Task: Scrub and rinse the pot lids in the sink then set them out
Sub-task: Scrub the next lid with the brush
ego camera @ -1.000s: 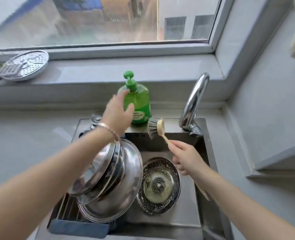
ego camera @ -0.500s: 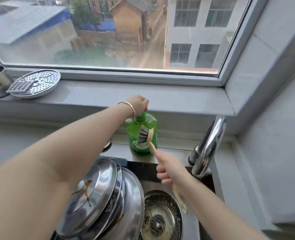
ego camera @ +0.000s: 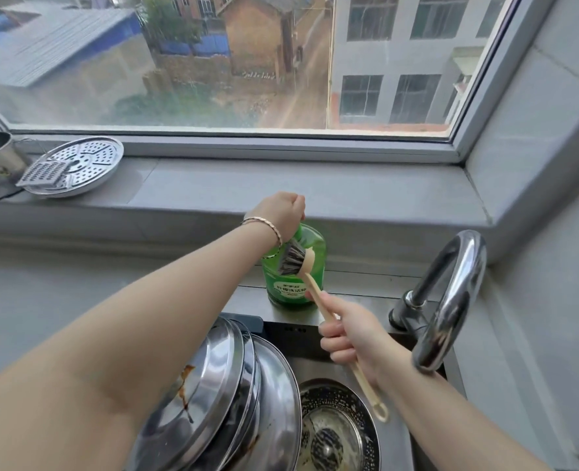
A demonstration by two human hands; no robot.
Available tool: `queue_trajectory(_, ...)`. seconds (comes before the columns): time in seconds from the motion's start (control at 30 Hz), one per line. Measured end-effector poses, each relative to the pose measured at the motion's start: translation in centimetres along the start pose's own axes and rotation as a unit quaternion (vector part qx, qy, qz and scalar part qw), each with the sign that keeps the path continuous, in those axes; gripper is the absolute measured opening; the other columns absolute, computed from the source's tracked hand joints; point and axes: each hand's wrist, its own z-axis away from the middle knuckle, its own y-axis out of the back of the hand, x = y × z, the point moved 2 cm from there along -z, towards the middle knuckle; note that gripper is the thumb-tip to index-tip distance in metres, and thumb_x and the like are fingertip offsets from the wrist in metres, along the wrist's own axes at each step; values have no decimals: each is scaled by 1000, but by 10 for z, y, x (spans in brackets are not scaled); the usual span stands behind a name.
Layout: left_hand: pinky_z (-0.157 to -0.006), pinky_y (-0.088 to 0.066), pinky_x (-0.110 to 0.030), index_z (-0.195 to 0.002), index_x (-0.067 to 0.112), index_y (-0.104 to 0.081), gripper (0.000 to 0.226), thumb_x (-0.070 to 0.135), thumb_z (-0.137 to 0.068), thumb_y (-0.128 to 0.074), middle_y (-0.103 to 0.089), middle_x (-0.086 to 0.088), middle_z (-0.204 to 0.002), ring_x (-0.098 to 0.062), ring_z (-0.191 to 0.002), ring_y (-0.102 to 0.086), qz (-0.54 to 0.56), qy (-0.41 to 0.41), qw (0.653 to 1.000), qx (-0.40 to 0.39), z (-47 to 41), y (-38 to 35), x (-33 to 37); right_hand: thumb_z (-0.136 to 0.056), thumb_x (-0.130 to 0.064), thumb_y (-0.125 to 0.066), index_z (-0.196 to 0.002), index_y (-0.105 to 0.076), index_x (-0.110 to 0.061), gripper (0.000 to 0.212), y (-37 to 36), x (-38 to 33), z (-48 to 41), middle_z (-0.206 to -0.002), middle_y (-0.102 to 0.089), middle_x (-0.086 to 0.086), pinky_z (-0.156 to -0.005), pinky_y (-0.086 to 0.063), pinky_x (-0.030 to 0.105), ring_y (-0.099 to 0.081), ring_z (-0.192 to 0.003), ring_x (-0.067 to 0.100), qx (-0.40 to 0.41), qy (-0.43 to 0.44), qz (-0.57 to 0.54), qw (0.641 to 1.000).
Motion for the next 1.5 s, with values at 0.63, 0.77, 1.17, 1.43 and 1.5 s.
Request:
queue_trajectory(0.63,-87,-40,-31,-116,11,-57,43,29,-100,-22,-58,-9,-122,-26,-109,-53,17,29,999,-35,10,7,10,-97,-36,-41,-107,-58,-24,22,-12,10,12,-44,-23,-8,-28,-12,11,-16,-32,2,4,-12,-35,999)
queue_trajectory(0.77,-98,-41,-42,-120,16,-53,44,32,-100,-18,-57,-8,-125,-27,-112,-53,-30,40,998,-39,5,1,4,-97,-37,-42,-102,-59,-26,21,-11,7,12,-43,-22,-8,-26,-12,11,-16,-30,2,8,-9,-49,999)
queue_trajectory(1.17,-81,-47,-29,-129,-1,-41,36,10,-95,-39,-57,-13,-106,-26,-96,-57,334,225,912,73,150,-3,-38,-95,-37,-46,-93,-61,-33,15,26,60,59,-51,-30,-3,-35,-16,12,-22,-34,6,114,51,246,961)
queue_trajectory(1.43,-91,-39,-37,-116,6,-49,25,8,-91,-47,-45,-14,-135,-26,-114,-48,539,580,581,189,287,-41,-108,-95,-38,-45,-102,-60,-39,17,50,108,87,-33,-33,-10,-38,-21,15,-27,-36,10,121,45,361,924)
queue_trajectory(1.5,-97,-38,-40,-122,10,-50,31,19,-92,-48,-50,-5,-128,-25,-118,-48,583,608,505,187,291,-44,-122,-95,-38,-45,-105,-59,-40,17,52,113,89,-33,-33,-10,-39,-21,15,-27,-36,10,121,39,370,920)
